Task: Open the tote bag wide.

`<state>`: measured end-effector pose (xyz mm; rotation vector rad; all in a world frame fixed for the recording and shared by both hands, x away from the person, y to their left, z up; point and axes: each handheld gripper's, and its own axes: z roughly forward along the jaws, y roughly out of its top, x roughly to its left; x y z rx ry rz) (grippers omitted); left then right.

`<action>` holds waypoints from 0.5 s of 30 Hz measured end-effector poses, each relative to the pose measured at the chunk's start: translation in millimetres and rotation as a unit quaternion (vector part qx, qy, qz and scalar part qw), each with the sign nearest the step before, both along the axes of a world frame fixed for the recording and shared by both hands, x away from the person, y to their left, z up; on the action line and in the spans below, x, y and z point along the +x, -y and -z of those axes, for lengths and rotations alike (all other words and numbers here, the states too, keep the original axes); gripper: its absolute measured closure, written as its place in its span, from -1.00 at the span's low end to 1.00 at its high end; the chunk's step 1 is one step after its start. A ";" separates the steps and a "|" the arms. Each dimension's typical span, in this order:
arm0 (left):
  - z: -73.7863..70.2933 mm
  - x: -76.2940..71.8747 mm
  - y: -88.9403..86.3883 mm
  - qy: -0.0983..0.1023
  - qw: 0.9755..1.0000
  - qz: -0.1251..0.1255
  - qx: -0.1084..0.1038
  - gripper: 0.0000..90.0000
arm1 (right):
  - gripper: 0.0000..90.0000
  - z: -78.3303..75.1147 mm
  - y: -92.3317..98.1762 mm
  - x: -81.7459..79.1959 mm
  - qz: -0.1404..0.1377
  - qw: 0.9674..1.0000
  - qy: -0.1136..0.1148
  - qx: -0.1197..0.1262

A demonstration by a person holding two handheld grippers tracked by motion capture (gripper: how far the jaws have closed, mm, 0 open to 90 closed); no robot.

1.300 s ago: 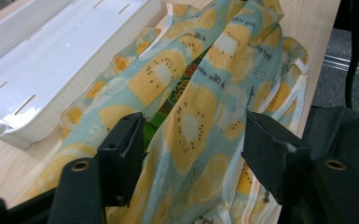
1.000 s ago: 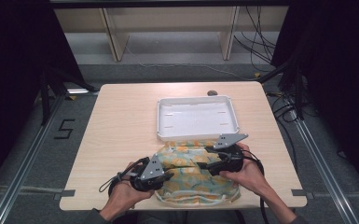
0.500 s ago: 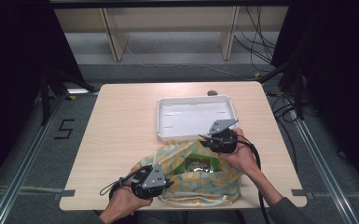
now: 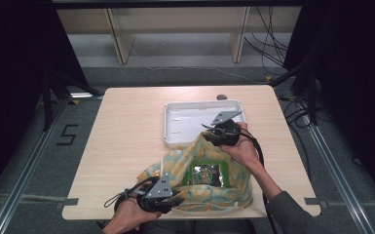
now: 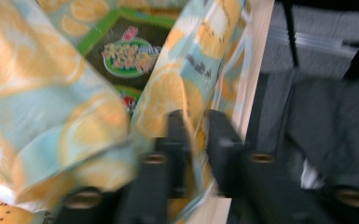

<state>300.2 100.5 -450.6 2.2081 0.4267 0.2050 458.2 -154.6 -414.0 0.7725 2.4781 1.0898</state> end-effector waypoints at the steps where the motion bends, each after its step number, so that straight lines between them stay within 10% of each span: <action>1: -5.0 -0.1 0.6 0.001 1.000 -0.007 -0.010 0.47 | 0.38 -2.0 1.4 -4.2 0.007 1.000 0.000 0.007; 9: -45.8 15.7 3.6 0.047 0.996 -0.068 -0.014 0.03 | -0.02 -26.1 29.1 -44.9 -0.006 0.998 -0.026 0.050; 15: -46.3 56.1 7.9 0.019 0.993 -0.116 0.013 -0.11 | -0.13 -18.1 39.4 -74.9 -0.045 0.996 -0.056 0.061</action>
